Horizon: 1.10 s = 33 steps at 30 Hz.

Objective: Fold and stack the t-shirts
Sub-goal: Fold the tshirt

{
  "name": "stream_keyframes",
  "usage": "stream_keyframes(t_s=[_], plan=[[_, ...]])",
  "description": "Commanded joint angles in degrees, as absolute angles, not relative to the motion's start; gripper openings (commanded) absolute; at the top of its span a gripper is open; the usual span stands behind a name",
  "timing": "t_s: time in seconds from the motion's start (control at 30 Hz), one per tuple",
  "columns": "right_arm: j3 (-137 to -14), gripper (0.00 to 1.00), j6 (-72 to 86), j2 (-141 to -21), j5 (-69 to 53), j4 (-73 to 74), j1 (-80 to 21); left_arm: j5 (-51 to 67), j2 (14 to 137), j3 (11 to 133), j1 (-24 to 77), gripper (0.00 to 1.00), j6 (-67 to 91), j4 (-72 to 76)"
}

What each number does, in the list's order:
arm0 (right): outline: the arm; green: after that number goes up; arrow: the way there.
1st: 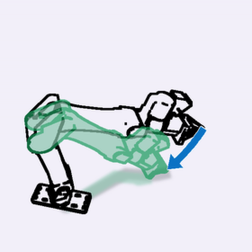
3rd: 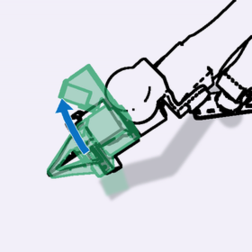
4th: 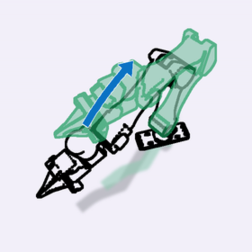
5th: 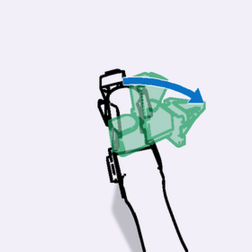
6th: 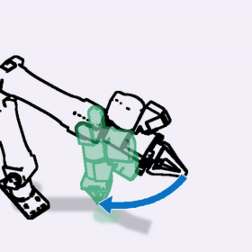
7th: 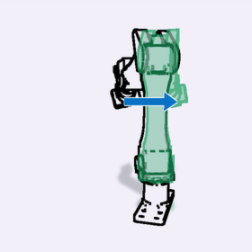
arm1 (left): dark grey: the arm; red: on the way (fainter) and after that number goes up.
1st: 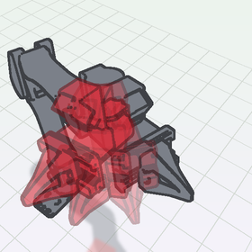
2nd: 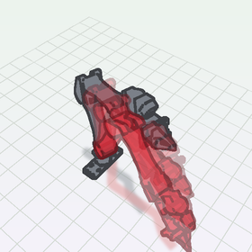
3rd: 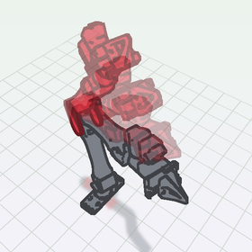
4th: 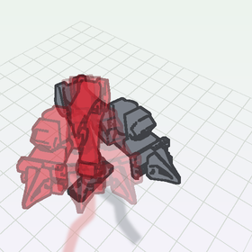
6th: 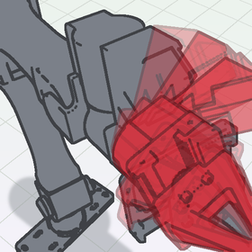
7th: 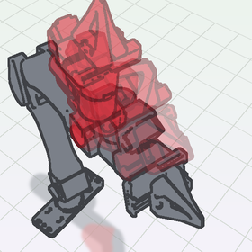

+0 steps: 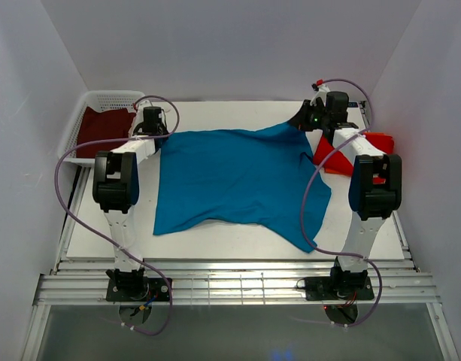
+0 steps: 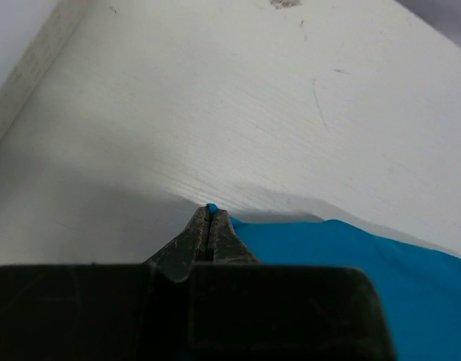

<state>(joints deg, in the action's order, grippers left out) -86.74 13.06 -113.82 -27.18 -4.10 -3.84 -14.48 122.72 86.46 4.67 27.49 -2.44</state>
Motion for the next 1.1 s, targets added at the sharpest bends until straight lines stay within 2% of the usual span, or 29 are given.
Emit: stream_keyframes(t_s=[0.0, 0.17, 0.7, 0.93, 1.07], plan=[[-82.19, 0.08, 10.37, -108.64, -27.07, -6.77, -4.22, -15.91, 116.11, 83.86, 5.01, 0.0, 25.49, 4.92], [-76.3, 0.08, 9.14, -102.84, -26.11, -6.33, -4.48, -16.0, 111.01, 76.74, 6.06, 0.0, 24.52, 11.59], [-66.54, 0.08, 6.33, -92.02, -21.1, -0.09, -4.48, -20.56, 104.07, 63.11, 10.55, 0.0, 23.55, 13.27], [-62.32, 0.08, 5.8, -89.3, -19.95, 2.11, -4.48, -31.17, 99.85, 57.66, 12.22, 0.0, 25.21, 14.15], [-60.91, 0.08, 5.36, -88.51, -19.34, 2.55, -4.48, -33.31, 96.34, 54.41, 12.13, 0.0, 25.93, 15.64]])
